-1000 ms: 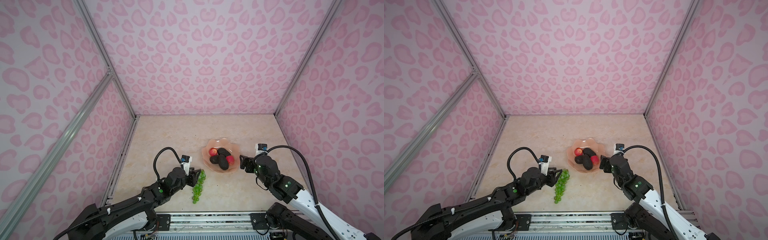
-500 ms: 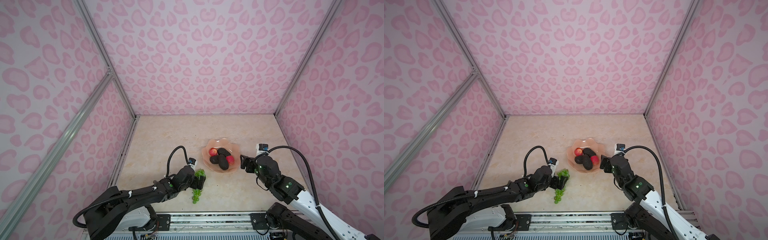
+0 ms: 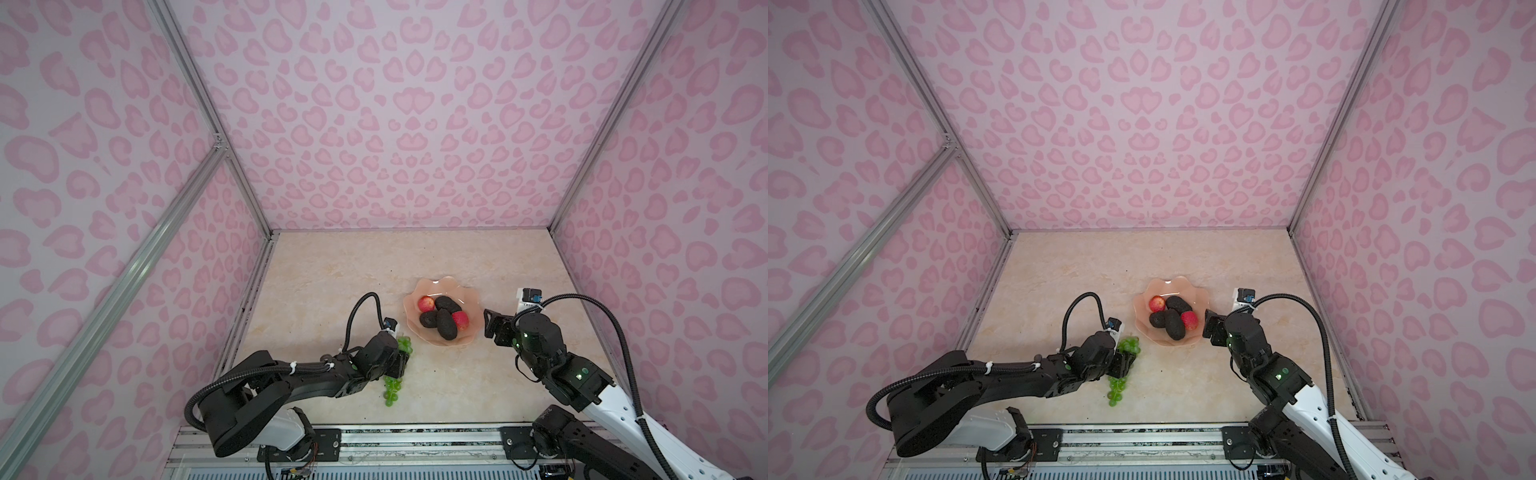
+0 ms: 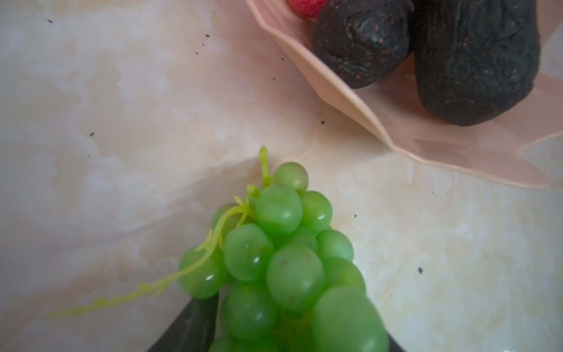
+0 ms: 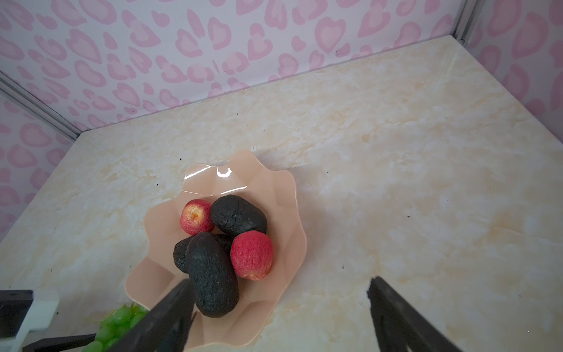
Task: Place and organize the fake fruits in the fruit bowl
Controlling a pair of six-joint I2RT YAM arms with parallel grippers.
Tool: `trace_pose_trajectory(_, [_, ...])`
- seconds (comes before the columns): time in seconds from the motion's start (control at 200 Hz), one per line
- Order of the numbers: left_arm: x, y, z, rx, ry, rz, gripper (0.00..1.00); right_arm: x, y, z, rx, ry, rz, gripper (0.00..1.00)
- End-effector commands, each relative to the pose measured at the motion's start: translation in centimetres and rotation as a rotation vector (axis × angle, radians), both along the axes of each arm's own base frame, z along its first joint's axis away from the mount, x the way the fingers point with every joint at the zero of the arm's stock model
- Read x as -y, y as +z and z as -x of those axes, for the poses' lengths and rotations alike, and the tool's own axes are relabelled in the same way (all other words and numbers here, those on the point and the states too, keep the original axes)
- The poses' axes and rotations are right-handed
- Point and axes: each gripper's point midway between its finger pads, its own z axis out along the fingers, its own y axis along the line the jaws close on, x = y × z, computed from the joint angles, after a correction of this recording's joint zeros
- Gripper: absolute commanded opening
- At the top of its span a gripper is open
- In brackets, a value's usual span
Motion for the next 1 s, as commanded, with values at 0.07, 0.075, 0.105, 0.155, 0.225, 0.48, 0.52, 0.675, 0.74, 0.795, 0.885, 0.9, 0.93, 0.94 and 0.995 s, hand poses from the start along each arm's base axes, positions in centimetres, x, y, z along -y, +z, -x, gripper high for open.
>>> trace_pose_trajectory(0.07, [-0.1,4.4,-0.9,0.139,0.015,0.097,0.49,0.4,-0.4,0.1,-0.007,-0.015,0.005,0.89])
trace_pose_trajectory(0.075, [-0.1,4.5,-0.9,0.142,0.014,0.099,0.48,0.4,-0.4,0.1,-0.007,-0.016,0.005,0.89])
trace_pose_trajectory(0.105, [-0.2,5.3,-0.9,0.162,0.012,0.112,0.48,0.4,-0.4,0.1,-0.006,-0.017,0.005,0.89])
trace_pose_trajectory(0.155, [-0.3,6.5,-0.9,0.191,0.009,0.132,0.47,0.5,-0.2,0.1,-0.003,-0.019,0.002,0.89])
trace_pose_trajectory(0.225, [-0.4,8.2,-0.9,0.227,0.005,0.154,0.45,0.5,-0.1,0.1,0.000,-0.022,0.001,0.89])
trace_pose_trajectory(0.48, [-0.9,7.8,0.0,0.195,-0.029,0.109,0.74,0.5,-0.1,0.2,0.000,-0.019,-0.007,0.89])
trace_pose_trajectory(0.52, [-0.7,6.9,0.2,0.162,-0.042,0.091,0.78,0.5,-0.1,0.2,-0.001,-0.019,-0.006,0.89])
trace_pose_trajectory(0.675, [0.3,4.1,0.4,0.083,-0.067,0.060,0.82,0.4,-0.1,0.2,0.000,-0.016,-0.013,0.89])
trace_pose_trajectory(0.74, [0.7,3.5,0.0,0.071,-0.070,0.033,0.83,0.5,-0.1,0.2,-0.001,-0.019,-0.015,0.89])
trace_pose_trajectory(0.795, [1.2,2.9,-0.2,0.057,-0.081,0.013,0.83,0.5,-0.1,0.3,0.000,-0.020,-0.016,0.89])
trace_pose_trajectory(0.885, [1.8,1.4,-0.2,0.019,-0.099,-0.017,0.82,0.6,-0.1,0.4,0.001,-0.022,-0.014,0.89])
trace_pose_trajectory(0.9, [1.9,1.2,-0.3,0.012,-0.097,-0.021,0.82,0.7,-0.1,0.4,0.000,-0.023,-0.013,0.89])
trace_pose_trajectory(0.93, [1.9,0.6,-0.4,0.001,-0.092,-0.036,0.81,0.7,-0.1,0.4,0.002,-0.024,-0.013,0.89])
trace_pose_trajectory(0.94, [1.9,0.6,-0.4,-0.001,-0.091,-0.038,0.81,0.7,-0.1,0.4,0.001,-0.024,-0.014,0.89])
trace_pose_trajectory(0.995, [2.1,0.1,-0.8,0.001,-0.078,-0.039,0.78,0.7,0.0,0.4,0.003,-0.024,-0.014,0.89])
